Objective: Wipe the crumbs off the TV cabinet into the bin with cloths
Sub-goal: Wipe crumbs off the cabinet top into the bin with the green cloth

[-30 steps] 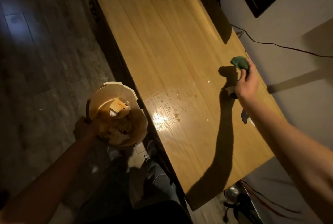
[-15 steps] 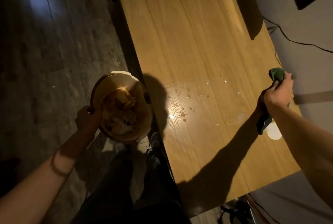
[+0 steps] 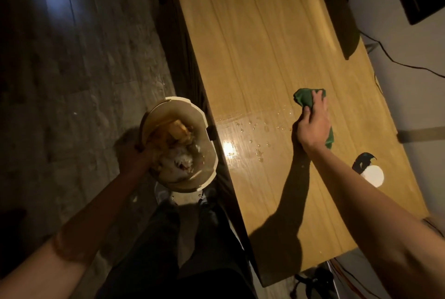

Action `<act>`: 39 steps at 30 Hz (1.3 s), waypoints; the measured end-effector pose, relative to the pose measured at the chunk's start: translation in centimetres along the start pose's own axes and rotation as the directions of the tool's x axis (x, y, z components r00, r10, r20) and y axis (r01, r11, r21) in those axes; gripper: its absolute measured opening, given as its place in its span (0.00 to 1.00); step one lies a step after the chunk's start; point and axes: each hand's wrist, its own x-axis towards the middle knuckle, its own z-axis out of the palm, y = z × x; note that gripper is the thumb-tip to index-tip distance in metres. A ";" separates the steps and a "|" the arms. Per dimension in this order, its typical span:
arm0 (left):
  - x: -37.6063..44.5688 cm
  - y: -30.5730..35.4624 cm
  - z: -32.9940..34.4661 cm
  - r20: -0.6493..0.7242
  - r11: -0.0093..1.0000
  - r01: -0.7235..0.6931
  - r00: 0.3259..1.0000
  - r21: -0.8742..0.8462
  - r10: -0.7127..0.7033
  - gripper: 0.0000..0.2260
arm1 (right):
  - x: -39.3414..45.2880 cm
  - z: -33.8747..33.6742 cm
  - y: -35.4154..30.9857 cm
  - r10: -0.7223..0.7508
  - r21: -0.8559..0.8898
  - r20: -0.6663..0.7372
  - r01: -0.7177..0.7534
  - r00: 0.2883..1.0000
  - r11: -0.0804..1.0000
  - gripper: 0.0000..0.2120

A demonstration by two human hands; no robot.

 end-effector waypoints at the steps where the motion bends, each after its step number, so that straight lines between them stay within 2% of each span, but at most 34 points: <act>1: 0.1 0.0 -0.2 0.009 0.999 -0.034 0.999 0.024 0.034 0.20 | -0.8 0.7 -1.1 -0.014 0.009 0.005 0.014 1.000 1.000 0.25; 5: 0.3 -0.1 -0.6 0.056 0.999 0.022 0.998 0.025 -0.023 0.21 | -4.7 3.5 -5.6 -0.074 0.040 0.022 0.073 0.997 0.997 0.24; 7: 0.1 -0.1 -0.6 0.088 0.997 0.078 0.993 -0.024 -0.076 0.17 | -6.9 5.1 -7.8 -0.114 0.054 0.038 0.112 0.993 0.992 0.24; 11: -0.1 -0.1 -1.3 0.104 0.997 0.078 0.992 -0.019 -0.076 0.08 | -11.3 8.2 -12.1 -0.148 0.065 0.063 0.144 0.987 0.987 0.23; 13: -0.1 -0.2 -1.6 0.098 0.998 0.067 0.993 -0.008 -0.066 0.11 | -13.4 9.3 -13.9 -0.157 0.080 0.088 0.151 0.984 0.985 0.24; 15: -0.2 0.0 -1.7 0.124 0.996 0.087 0.989 -0.033 -0.082 0.07 | -15.2 10.3 -15.5 -0.195 0.087 0.127 0.185 0.973 0.979 0.26; 16: -0.2 -0.1 -1.7 0.129 0.995 0.094 0.988 -0.043 -0.088 0.07 | -16.2 10.9 -16.2 -0.222 0.102 0.169 0.207 0.960 0.973 0.26; 17: 0.0 -0.1 -1.6 0.135 0.995 0.094 0.987 -0.042 -0.088 0.11 | -17.5 11.6 -16.8 -0.237 0.144 0.235 0.208 0.943 0.968 0.26; 19: -0.1 -0.1 -1.6 0.131 0.997 0.077 0.989 -0.029 -0.073 0.14 | -20.6 13.3 -17.5 -0.198 0.246 0.390 0.106 0.899 0.964 0.26; 21: -0.2 -0.5 -1.8 0.130 0.998 0.056 0.990 -0.031 -0.052 0.14 | -23.8 14.7 -17.5 -0.156 0.267 0.444 0.035 0.882 0.963 0.32; 23: -0.6 -1.1 -2.4 0.137 1.000 0.005 0.991 0.015 -0.007 0.13 | -25.7 15.4 -17.3 -0.138 0.293 0.441 0.003 0.887 0.956 0.35; 27: -0.7 -2.0 -2.9 0.179 0.994 -0.050 0.983 0.095 0.032 0.06 | -26.0 15.2 -16.9 -0.058 0.347 0.427 -0.105 0.902 0.932 0.25; 31: -0.2 -2.6 -3.5 0.158 0.987 -0.098 0.984 0.129 0.077 0.11 | -25.6 14.1 -15.8 -0.017 0.375 0.408 -0.150 0.913 0.915 0.21; 34: -0.5 -2.6 -3.9 0.153 0.987 -0.085 0.986 0.135 0.064 0.12 | -25.5 13.3 -14.9 0.016 0.406 0.402 -0.194 0.916 0.893 0.21; 39: -1.4 -2.4 -3.2 0.135 0.989 -0.038 0.991 0.144 0.019 0.07 | -25.2 11.7 -14.4 0.085 0.418 0.388 -0.257 0.918 0.872 0.20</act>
